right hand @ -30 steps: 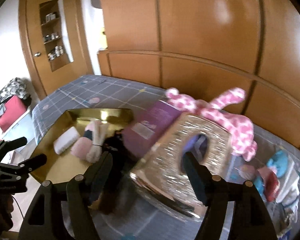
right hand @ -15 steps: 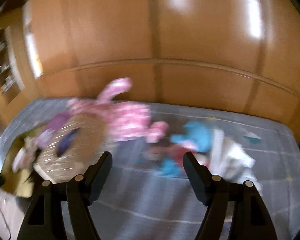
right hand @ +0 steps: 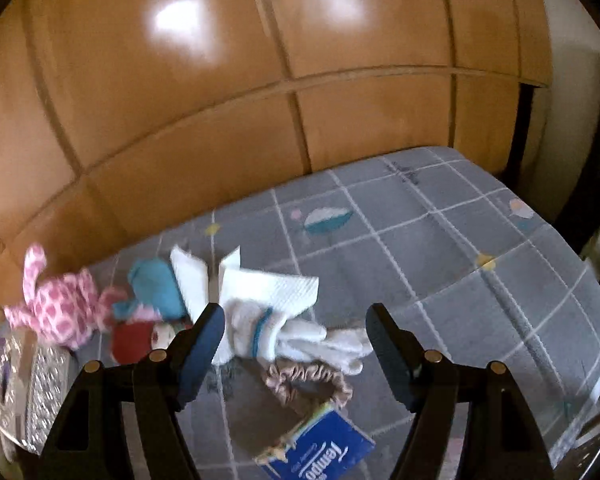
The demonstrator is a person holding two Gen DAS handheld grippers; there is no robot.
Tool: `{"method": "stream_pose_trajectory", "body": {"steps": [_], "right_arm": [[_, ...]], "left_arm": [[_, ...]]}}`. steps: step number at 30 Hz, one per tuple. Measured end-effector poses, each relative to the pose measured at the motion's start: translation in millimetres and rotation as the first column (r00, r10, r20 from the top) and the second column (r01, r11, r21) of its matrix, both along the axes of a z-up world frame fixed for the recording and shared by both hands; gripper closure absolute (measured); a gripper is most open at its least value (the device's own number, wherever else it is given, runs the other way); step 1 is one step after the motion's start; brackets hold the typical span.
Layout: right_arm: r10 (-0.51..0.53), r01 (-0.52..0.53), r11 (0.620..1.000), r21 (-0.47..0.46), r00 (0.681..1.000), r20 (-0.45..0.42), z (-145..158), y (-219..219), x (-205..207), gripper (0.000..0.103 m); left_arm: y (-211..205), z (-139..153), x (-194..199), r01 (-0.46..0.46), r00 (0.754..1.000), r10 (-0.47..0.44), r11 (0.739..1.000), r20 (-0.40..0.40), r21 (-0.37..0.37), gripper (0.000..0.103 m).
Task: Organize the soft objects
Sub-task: 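Move both tools from the tray back over the plush toys on the bed, then grasp the red plush toy with the left tool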
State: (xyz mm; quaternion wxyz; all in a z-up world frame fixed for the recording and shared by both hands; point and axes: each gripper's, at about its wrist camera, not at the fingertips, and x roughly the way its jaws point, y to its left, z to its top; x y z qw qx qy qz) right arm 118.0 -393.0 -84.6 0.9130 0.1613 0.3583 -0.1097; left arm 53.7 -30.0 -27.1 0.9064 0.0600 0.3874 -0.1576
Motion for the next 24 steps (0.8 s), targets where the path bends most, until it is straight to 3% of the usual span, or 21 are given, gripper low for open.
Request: {"method": "stream_pose_trajectory", "body": {"steps": [3, 9, 15, 24], "right_arm": [[0.007, -0.007, 0.999, 0.054, 1.000, 0.003, -2.7, -2.8, 0.5, 0.029], [0.011, -0.011, 0.992, 0.124, 1.000, -0.005, -9.1, -9.8, 0.6, 0.029], [0.016, -0.015, 0.981, 0.192, 1.000, -0.005, -14.3, -16.6, -0.4, 0.029], [0.030, -0.030, 0.964, 0.263, 1.000, 0.004, -16.8, -20.9, -0.4, 0.029]], "left_arm": [[-31.0, -9.0, 19.2, 0.037, 0.997, -0.039, 0.999, -0.065, -0.034, 0.015], [-94.0, -29.5, 52.6, 0.108, 0.983, -0.114, 0.993, -0.147, -0.047, 0.021], [-153.4, -52.4, 86.7, 0.161, 0.980, -0.152, 0.985, -0.131, 0.062, 0.021], [-203.0, -89.8, 144.6, 0.160, 0.980, -0.136, 0.973, -0.146, 0.166, 0.021]]}}
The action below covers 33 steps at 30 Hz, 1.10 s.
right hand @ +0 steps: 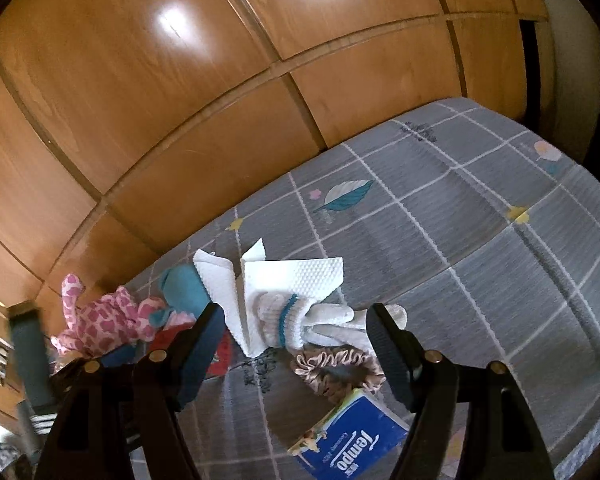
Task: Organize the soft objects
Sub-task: 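Grasp the red plush toy with the left tool, then carry the red plush into the gold tray with the left tool while the right tool grasps the blue bear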
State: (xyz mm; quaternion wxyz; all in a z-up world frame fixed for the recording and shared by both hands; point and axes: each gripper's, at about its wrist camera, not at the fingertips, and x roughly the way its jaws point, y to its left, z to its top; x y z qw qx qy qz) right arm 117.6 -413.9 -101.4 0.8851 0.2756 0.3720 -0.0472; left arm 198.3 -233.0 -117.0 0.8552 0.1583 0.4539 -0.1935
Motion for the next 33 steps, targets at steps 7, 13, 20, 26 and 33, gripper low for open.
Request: {"method": "stream_pose_trajectory", "body": {"steps": [7, 13, 20, 26, 33], "right_arm": [[-0.004, 0.004, 0.999, 0.040, 1.000, 0.006, 0.0, -3.1, -1.2, 0.029], [-0.014, 0.013, 0.999, 0.042, 1.000, 0.013, 0.9, -4.6, -3.0, 0.029], [-0.012, 0.012, 1.000, 0.021, 1.000, 0.011, 1.5, -2.2, -2.5, 0.029], [-0.022, 0.022, 1.000, 0.021, 1.000, -0.005, -1.4, -4.3, -2.6, 0.029], [-0.001, 0.001, 1.000, 0.010, 1.000, -0.027, -3.9, 0.6, -0.2, 0.029]], "left_arm": [[-25.3, -33.3, 19.6, 0.063, 0.997, -0.061, 0.995, -0.038, 0.076, 0.070], [4.4, -29.9, 3.4, 0.053, 0.993, -0.062, 0.994, -0.098, -0.093, 0.081], [24.1, -33.4, -39.0, 0.079, 0.982, -0.100, 0.988, -0.161, -0.134, 0.081], [26.3, -11.5, -33.2, 0.069, 0.988, -0.089, 0.985, -0.128, -0.156, 0.081], [64.5, 58.5, 13.1, -0.039, 0.999, 0.039, 0.986, 0.000, -0.163, 0.081]]}}
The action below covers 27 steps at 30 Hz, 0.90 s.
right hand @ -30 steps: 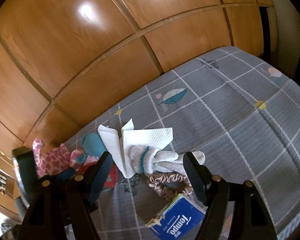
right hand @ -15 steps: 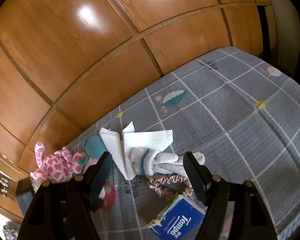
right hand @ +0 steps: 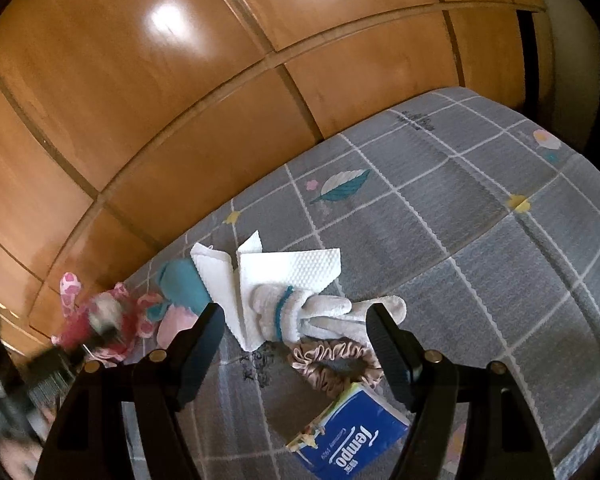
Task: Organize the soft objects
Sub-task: 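Carry the red plush into the gold tray with the left tool while the right tool grasps the blue bear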
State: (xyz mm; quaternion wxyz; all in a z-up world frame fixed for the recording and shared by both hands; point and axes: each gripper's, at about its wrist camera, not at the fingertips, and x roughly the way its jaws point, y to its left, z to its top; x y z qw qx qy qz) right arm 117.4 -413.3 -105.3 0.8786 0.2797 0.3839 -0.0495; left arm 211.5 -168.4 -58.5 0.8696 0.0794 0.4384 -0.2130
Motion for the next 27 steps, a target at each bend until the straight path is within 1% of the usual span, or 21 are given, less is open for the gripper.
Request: {"method": "stream_pose_trajectory", "body": {"steps": [2, 5, 7, 8, 10, 13, 16, 20, 22, 24, 25, 27], "right_arm": [[0.003, -0.003, 1.000, -0.004, 1.000, -0.003, -0.4, 0.8, 0.0, 0.029], [0.004, -0.004, 1.000, -0.005, 1.000, -0.009, -1.4, 1.4, 0.6, 0.029], [0.005, -0.005, 1.000, -0.008, 1.000, -0.013, -2.0, 1.9, 0.8, 0.029], [0.006, -0.006, 1.000, -0.009, 1.000, -0.015, -2.3, 2.0, 0.8, 0.029], [0.008, -0.008, 1.000, -0.011, 1.000, -0.016, -2.6, 2.5, 1.0, 0.029], [0.015, -0.016, 1.000, -0.020, 1.000, -0.020, -2.6, 4.8, 1.5, 0.029], [0.026, -0.027, 0.999, -0.031, 0.999, -0.026, -3.3, 8.3, 2.6, 0.029], [0.045, -0.046, 0.998, -0.053, 0.998, -0.034, -3.9, 14.1, 3.7, 0.029], [0.056, -0.059, 0.996, -0.064, 0.997, -0.044, -4.9, 17.1, 4.9, 0.029], [0.068, -0.072, 0.994, -0.076, 0.996, -0.055, -6.2, 20.8, 6.8, 0.029], [0.073, -0.078, 0.993, -0.084, 0.996, -0.059, -6.8, 22.5, 7.4, 0.029], [0.083, -0.090, 0.991, -0.100, 0.994, -0.070, -8.1, 25.9, 8.6, 0.029]], "left_arm": [[20.8, 16.3, 17.4, -0.059, 0.998, 0.059, 0.998, 0.024, -0.001, 0.081], [51.3, 30.5, 37.6, -0.145, 0.988, 0.144, 0.989, 0.049, 0.007, 0.081], [82.2, 43.3, 51.1, -0.216, 0.975, 0.216, 0.976, 0.057, -0.004, 0.081], [103.3, 51.2, 58.2, -0.260, 0.963, 0.260, 0.965, 0.071, -0.007, 0.081], [128.5, 60.1, 62.8, -0.313, 0.945, 0.312, 0.950, 0.096, -0.003, 0.081], [179.4, 73.9, 64.4, -0.398, 0.910, 0.396, 0.917, 0.122, -0.007, 0.081], [233.0, 79.7, 55.6, -0.476, 0.870, 0.473, 0.879, 0.141, -0.010, 0.081], [284.5, 70.8, 35.5, -0.538, 0.835, 0.536, 0.843, 0.123, -0.016, 0.081], [305.4, 60.0, 17.7, -0.564, 0.819, 0.563, 0.825, 0.114, -0.026, 0.081], [325.5, 49.8, -3.2, -0.592, 0.799, 0.594, 0.804, 0.092, -0.053, 0.081], [330.1, 45.9, -9.1, -0.600, 0.793, 0.603, 0.798, 0.087, -0.062, 0.081], [346.9, 36.0, -38.7, -0.620, 0.777, 0.626, 0.780, 0.072, -0.088, 0.081]]}}
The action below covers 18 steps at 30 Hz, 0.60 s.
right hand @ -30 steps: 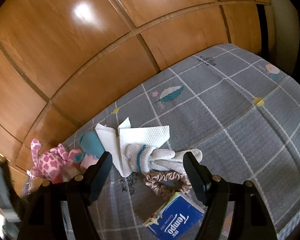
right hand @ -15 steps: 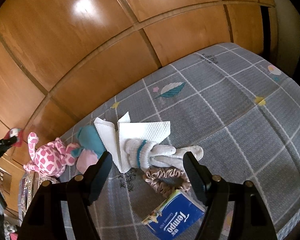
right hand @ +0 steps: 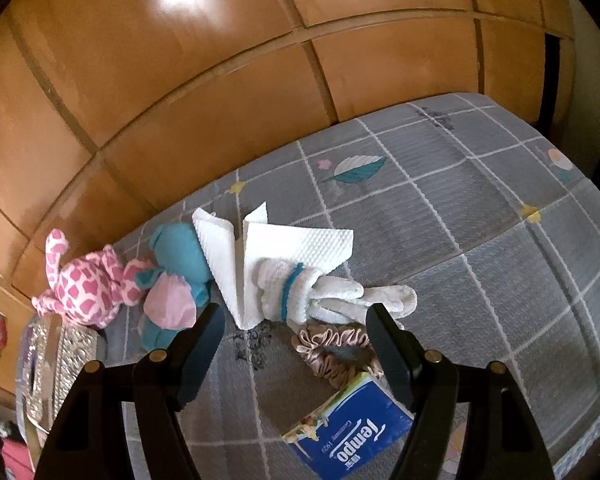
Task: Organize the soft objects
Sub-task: 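Carry the red plush into the gold tray with the left tool while the right tool grasps the blue bear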
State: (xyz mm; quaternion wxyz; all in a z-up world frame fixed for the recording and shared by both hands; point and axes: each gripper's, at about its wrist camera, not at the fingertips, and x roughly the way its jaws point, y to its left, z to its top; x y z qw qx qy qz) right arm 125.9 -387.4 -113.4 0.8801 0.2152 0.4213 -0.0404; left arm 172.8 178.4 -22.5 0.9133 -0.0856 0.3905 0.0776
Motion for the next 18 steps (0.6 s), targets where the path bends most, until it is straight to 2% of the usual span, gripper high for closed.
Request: {"method": "stream_pose_trajectory", "body": {"steps": [9, 13, 18], "right_arm": [[0.075, -0.075, 0.996, -0.038, 0.997, -0.022, -4.6, 19.2, 4.4, 0.029], [0.146, -0.146, 0.989, 0.005, 0.989, -0.032, -7.1, 37.0, 8.0, 0.029], [0.198, -0.192, 0.974, 0.118, 0.979, -0.041, -10.2, 63.8, 18.9, 0.029]], "left_arm": [[52.9, -37.0, -113.6, -0.116, 0.993, 0.115, 0.990, -0.014, -0.075, 0.081], [63.2, -50.5, -148.7, -0.150, 0.989, 0.149, 0.986, -0.019, -0.073, 0.081], [70.0, -68.8, -177.3, -0.189, 0.982, 0.188, 0.978, -0.023, -0.093, 0.081]]}}
